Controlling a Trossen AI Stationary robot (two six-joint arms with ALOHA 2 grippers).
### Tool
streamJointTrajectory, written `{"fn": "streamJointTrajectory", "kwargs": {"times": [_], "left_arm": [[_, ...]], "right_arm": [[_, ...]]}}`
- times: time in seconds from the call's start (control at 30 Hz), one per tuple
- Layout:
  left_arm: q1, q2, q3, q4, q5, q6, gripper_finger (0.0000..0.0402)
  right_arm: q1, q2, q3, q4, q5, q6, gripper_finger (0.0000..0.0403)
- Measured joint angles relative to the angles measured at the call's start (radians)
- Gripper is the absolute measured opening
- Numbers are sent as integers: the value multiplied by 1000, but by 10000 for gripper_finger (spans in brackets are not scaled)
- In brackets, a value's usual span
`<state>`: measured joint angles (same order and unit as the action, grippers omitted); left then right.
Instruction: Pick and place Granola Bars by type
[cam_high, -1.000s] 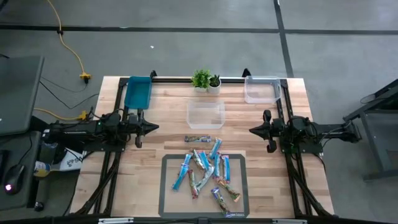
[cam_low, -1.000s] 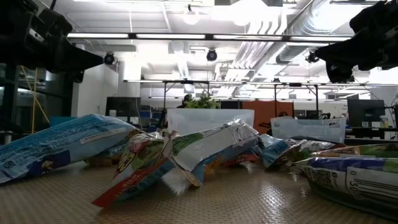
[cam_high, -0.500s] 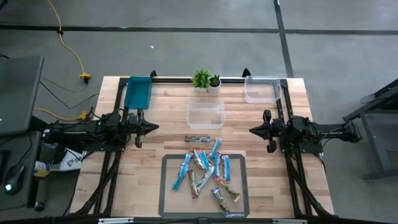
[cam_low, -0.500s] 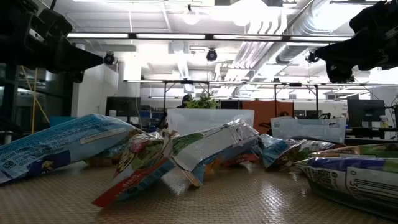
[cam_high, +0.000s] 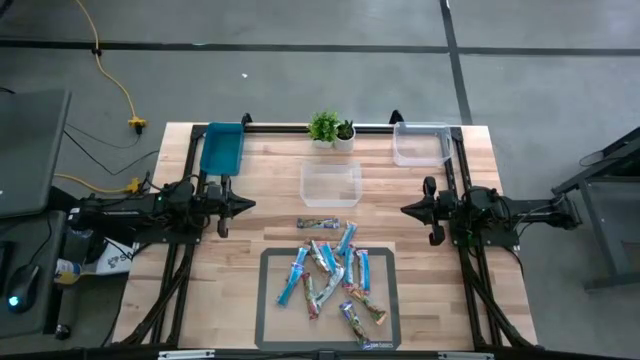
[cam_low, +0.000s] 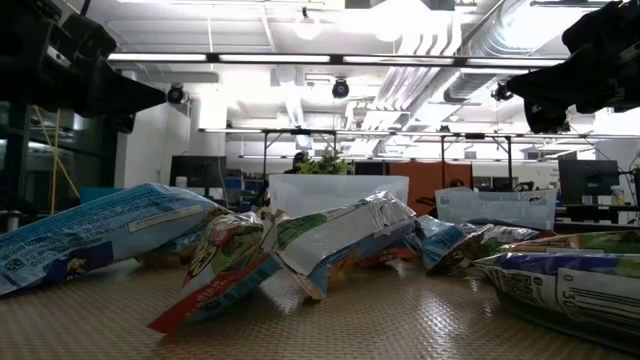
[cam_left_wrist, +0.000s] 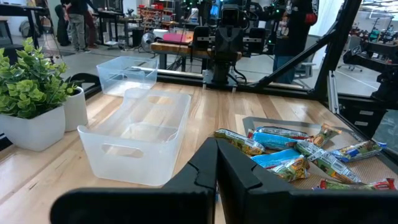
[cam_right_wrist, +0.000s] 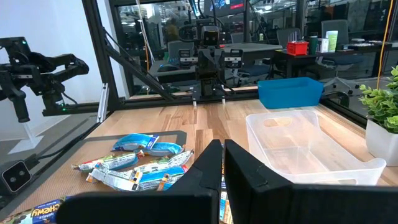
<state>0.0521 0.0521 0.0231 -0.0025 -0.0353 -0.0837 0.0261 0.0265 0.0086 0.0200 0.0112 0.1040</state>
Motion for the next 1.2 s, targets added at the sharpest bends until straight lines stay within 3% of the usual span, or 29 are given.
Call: {"fn": "streamJointTrajectory", "kwargs": {"times": [0.7,1.2], "left_arm": [[0,0,0,0,0,0,1],[0,0,0,0,0,0,1]], "right_arm": [[0,0,0,13,2,0,0],[1,0,0,21,1,166,0]]}}
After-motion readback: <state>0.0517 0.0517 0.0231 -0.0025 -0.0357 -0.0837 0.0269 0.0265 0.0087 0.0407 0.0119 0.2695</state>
